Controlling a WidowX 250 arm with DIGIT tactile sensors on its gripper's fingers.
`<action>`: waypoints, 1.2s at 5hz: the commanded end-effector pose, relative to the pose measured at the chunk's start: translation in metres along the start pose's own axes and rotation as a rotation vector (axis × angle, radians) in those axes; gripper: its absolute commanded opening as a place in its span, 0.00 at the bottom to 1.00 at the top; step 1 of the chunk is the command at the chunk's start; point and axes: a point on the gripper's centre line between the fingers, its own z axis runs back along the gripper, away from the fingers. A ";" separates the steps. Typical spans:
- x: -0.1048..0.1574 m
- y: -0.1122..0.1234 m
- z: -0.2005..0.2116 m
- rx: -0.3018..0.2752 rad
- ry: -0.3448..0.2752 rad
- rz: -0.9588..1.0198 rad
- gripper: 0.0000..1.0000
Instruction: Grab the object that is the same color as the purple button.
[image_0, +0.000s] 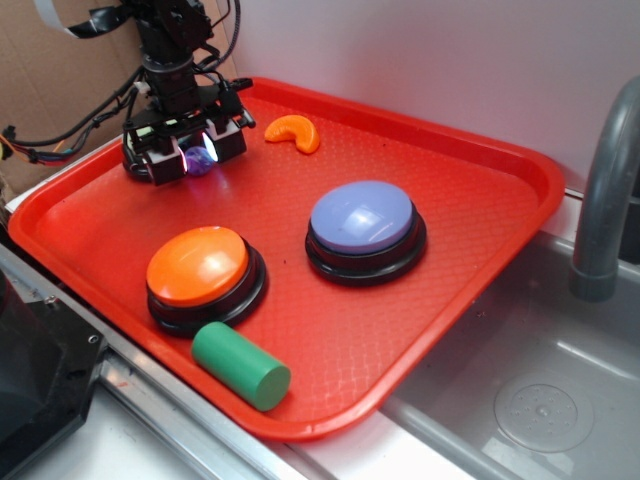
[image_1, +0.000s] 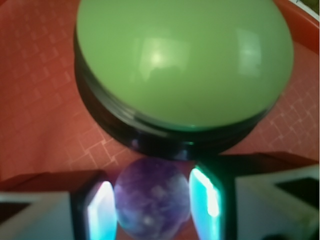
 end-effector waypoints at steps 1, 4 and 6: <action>0.014 0.003 0.034 -0.036 -0.016 -0.121 0.00; -0.013 -0.015 0.134 -0.107 0.114 -0.685 0.00; -0.045 -0.011 0.162 -0.178 0.078 -0.850 0.00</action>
